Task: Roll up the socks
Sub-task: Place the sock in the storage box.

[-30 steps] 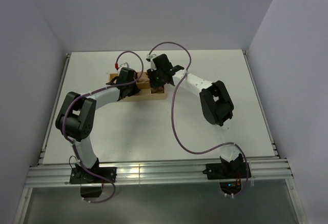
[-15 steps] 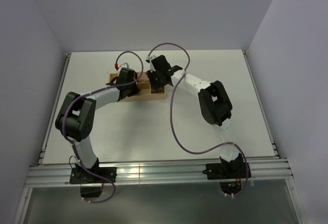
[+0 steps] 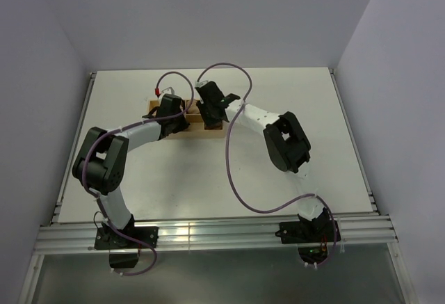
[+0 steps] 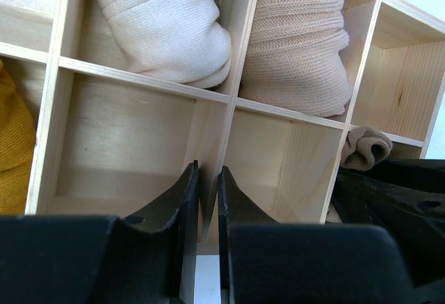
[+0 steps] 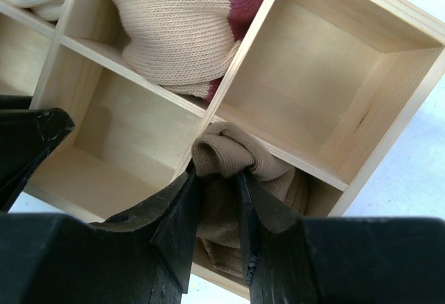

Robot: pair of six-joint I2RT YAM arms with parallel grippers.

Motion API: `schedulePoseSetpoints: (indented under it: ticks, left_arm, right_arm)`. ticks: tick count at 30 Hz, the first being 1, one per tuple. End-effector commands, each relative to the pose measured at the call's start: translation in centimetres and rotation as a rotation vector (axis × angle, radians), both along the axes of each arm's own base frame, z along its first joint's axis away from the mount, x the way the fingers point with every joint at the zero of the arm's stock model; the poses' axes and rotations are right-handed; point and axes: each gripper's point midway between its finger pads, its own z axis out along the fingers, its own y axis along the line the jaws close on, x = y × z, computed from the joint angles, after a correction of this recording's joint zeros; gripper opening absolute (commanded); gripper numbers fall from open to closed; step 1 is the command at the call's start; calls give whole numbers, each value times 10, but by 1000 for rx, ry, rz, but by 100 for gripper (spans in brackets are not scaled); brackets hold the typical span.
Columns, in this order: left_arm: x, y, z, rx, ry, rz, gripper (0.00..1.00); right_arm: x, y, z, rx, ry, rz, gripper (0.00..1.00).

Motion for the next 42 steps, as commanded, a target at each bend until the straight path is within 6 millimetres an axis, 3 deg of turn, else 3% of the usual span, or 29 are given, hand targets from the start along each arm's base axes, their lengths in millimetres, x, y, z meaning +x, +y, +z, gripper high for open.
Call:
schedulePoseSetpoints:
  ticks: [1, 7, 12, 20, 35, 42]
  left_arm:
    - [-1, -5, 17, -60, -20, 10, 0]
    - [-1, -6, 15, -67, -18, 6, 0]
    - [-1, -5, 16, -60, -15, 8, 0]
    - [-1, -4, 17, -53, -15, 14, 0]
    - [1, -1, 14, -33, -9, 18, 0]
    - [2, -2, 14, -32, -8, 16, 0]
  right_arm:
    - [-110, -64, -124, -339, 446, 5, 36]
    - [-111, -61, -119, -299, 420, 14, 40]
    - [-91, -40, -78, -167, 292, 31, 40]
    - [-73, -25, -22, -57, 155, 47, 40]
    - [-65, -16, 37, 69, 69, 56, 40]
    - [-38, -21, 80, 142, -69, 8, 39]
